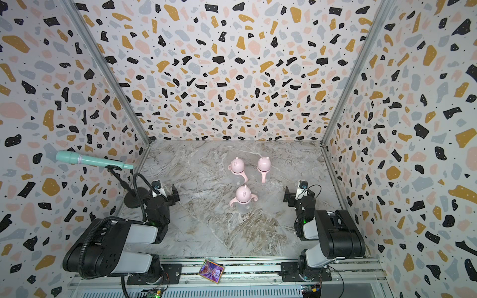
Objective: Assemble the baby bottles
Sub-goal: Reset both arms
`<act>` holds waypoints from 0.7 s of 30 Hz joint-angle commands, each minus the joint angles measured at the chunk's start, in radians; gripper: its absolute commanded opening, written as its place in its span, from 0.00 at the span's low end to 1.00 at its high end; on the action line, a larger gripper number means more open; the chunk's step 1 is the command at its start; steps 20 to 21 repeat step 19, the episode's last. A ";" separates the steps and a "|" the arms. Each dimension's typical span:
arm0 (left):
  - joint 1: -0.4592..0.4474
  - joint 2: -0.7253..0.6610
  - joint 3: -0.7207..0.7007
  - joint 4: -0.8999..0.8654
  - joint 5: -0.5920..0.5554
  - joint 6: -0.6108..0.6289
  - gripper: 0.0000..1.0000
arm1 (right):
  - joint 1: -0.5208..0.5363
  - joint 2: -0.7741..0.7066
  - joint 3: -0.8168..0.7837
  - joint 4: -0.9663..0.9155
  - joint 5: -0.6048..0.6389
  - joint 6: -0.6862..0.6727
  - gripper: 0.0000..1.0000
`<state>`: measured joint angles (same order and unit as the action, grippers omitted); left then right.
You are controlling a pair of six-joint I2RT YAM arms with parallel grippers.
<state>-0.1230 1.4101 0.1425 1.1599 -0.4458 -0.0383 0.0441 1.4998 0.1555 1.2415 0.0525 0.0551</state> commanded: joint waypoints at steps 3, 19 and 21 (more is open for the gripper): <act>0.010 -0.017 0.015 0.044 0.025 -0.007 0.99 | 0.022 -0.016 0.051 -0.007 0.030 -0.041 0.99; 0.010 -0.019 0.015 0.044 0.026 -0.006 1.00 | 0.041 -0.014 0.056 -0.011 0.047 -0.054 0.99; 0.010 -0.019 0.015 0.044 0.026 -0.006 1.00 | 0.041 -0.014 0.056 -0.011 0.047 -0.054 0.99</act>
